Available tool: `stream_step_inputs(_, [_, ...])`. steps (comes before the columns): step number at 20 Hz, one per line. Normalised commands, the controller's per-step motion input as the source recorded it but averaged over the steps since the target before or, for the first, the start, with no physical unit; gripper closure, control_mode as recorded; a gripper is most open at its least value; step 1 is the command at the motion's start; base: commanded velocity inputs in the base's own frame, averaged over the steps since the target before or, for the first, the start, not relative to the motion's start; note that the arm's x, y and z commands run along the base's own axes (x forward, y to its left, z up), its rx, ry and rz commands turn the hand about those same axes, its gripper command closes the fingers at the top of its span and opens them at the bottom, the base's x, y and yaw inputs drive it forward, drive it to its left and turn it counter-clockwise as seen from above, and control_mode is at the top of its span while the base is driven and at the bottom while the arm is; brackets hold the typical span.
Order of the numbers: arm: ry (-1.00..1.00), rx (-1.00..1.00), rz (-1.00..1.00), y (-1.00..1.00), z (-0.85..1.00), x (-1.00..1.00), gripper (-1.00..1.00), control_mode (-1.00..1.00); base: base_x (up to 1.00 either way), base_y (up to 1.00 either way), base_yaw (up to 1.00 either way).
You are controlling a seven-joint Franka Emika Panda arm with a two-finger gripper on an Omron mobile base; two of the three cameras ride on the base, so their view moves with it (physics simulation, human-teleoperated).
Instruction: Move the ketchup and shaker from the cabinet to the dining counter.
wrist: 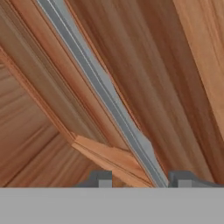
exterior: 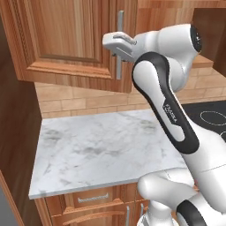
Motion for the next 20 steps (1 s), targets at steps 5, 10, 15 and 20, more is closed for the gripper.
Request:
stream_step_inputs(5, [-0.07, 0.00, 0.03, 0.60, -0.06, -0.58, 1.00, -1.00, 0.00, 0.00, 0.00])
stream_step_inputs(10, [-0.03, -0.01, 0.00, 0.64, -0.06, -0.51, 1.00, -1.00, 0.00, 0.00, 0.00])
stream_step_inputs(15, [0.00, -0.02, 0.00, 0.68, -0.01, -0.43, 1.00, -1.00, 0.00, 0.00, 0.00])
stream_step_inputs(20, [0.01, -0.01, 0.00, 0.51, 0.00, -0.31, -1.00, -1.00, 0.00, 0.00, 0.00])
